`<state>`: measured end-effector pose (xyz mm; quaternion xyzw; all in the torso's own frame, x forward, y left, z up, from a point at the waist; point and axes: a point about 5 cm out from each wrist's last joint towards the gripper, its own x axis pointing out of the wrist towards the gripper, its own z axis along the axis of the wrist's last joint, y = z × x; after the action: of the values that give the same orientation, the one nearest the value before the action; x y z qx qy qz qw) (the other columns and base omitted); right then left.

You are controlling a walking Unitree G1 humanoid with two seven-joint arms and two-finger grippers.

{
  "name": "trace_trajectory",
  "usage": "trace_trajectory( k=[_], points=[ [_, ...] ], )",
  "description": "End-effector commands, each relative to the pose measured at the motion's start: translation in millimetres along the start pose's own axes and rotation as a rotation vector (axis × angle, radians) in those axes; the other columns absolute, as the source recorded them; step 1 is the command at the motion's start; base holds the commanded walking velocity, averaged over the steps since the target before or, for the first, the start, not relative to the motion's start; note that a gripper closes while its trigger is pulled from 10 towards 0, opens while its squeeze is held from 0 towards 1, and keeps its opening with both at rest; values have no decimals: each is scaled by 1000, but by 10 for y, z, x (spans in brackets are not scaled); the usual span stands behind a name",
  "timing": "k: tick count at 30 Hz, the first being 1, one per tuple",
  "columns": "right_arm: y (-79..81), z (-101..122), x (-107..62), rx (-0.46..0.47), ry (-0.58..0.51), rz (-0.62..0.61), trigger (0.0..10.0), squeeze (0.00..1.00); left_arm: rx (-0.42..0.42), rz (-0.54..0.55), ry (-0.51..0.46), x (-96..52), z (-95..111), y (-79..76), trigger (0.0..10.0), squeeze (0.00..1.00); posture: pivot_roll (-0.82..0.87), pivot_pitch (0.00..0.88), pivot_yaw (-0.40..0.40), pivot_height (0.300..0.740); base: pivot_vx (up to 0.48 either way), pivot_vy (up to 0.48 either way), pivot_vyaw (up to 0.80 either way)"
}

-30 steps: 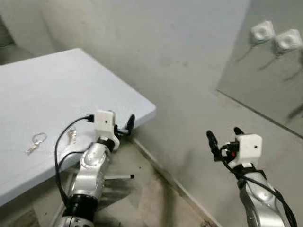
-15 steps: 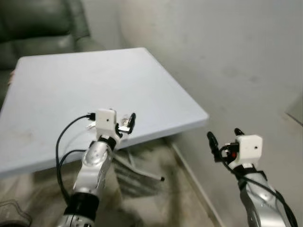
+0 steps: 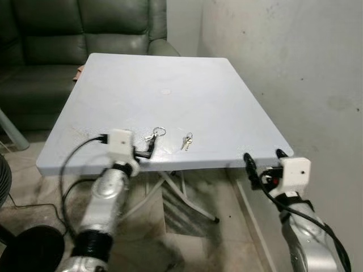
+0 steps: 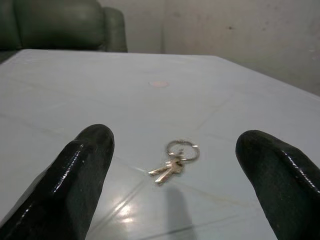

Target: Hang keys on a hook

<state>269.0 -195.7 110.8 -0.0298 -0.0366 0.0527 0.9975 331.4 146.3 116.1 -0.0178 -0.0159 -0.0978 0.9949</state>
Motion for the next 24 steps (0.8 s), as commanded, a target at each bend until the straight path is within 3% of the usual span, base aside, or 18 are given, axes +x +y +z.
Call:
trace_trajectory(
  k=[1, 24],
  points=[
    [-42, 3, -20, 3, 5, -11, 10000, 0, 1, -28, 2, 38, 15, -92, 10000, 0, -29, 0, -49, 740, 0, 0, 0],
    [-49, -10, -39, 16, 7, -17, 10000, 0, 13, -45, -1, 59, 19, -116, 10000, 0, -40, 0, -40, 740, 0, 0, 0]
  ],
)
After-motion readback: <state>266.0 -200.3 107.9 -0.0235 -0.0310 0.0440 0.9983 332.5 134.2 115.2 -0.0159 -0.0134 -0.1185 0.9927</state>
